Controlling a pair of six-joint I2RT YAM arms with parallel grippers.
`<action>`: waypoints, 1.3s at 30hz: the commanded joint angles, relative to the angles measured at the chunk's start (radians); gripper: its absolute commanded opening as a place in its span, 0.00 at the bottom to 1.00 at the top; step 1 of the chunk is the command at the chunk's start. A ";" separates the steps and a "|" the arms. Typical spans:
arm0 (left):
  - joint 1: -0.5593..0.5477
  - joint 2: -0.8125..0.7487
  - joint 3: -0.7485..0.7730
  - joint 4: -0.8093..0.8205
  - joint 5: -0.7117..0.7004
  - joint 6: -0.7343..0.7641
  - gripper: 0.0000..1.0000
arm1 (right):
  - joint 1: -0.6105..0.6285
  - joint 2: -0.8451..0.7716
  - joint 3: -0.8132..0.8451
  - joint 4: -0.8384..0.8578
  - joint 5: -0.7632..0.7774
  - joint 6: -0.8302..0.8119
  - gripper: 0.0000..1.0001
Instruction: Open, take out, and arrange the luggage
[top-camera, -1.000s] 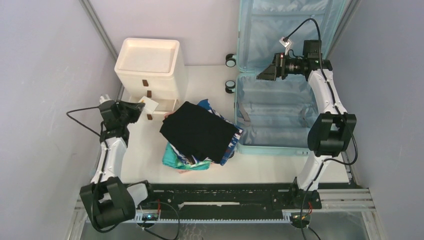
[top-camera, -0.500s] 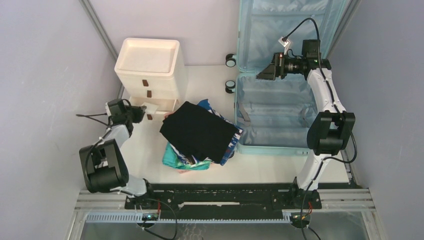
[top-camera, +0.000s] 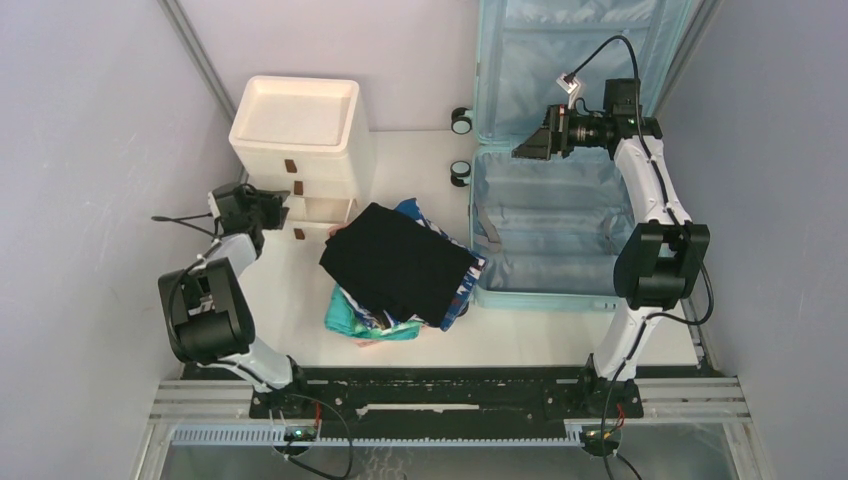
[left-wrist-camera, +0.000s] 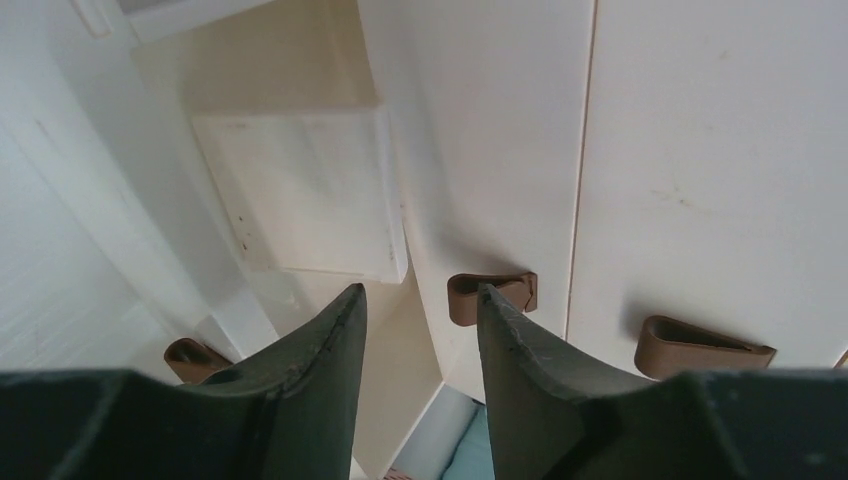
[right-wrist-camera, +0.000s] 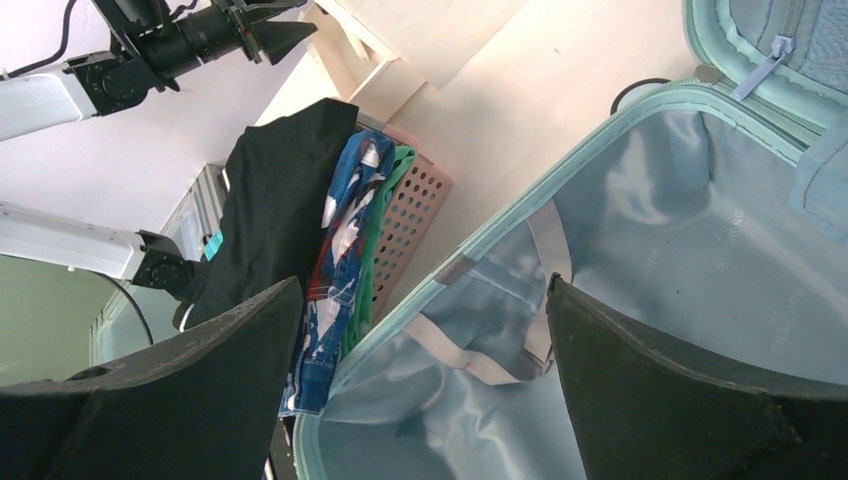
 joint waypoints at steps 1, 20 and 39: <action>0.002 -0.073 0.032 0.006 0.003 0.036 0.49 | 0.001 0.000 0.045 0.015 -0.013 -0.008 1.00; 0.059 -0.388 -0.260 -0.118 -0.090 0.210 0.03 | 0.005 -0.003 0.033 0.006 -0.009 -0.022 1.00; 0.018 0.153 0.024 0.200 0.087 0.086 0.05 | 0.006 -0.012 0.028 -0.013 0.007 -0.046 1.00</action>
